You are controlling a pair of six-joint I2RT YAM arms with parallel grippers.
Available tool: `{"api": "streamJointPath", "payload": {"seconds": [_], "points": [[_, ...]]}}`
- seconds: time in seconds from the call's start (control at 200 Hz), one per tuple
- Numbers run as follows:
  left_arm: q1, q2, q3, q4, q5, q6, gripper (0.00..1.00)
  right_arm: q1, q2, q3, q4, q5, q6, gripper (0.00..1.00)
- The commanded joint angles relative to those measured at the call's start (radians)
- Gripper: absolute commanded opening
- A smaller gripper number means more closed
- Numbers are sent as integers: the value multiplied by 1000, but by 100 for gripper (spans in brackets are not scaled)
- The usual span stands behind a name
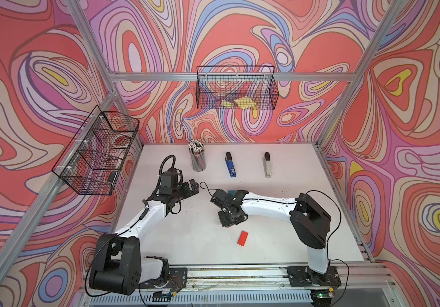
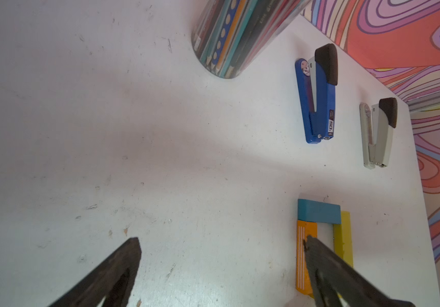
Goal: Assemble the letter p with building blocks
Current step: Pick up the building block from the center of the board, then assemble the building block at the center of the board.
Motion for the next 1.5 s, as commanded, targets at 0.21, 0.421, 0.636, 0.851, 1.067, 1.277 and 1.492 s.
{"api": "streamJointPath", "payload": {"seconds": [0.21,0.421,0.636,0.851,1.067,1.277,1.492], "points": [[6,-30,22,5,96,-4,99,14,8,24,-36,-13,235,6],[6,-48,8,27,117,-13,99,11,48,67,-86,22,228,6],[6,-51,4,35,123,-7,99,-3,110,94,-78,-17,232,6],[6,-37,5,51,141,-7,99,-32,61,9,-39,-25,267,6],[6,-29,3,58,146,-7,99,-46,58,-9,-35,-23,269,6],[7,-30,-2,67,150,-9,99,-48,49,-13,-39,-18,272,6],[6,-32,-9,78,150,-6,99,-49,35,-29,-43,-5,286,5]]}}
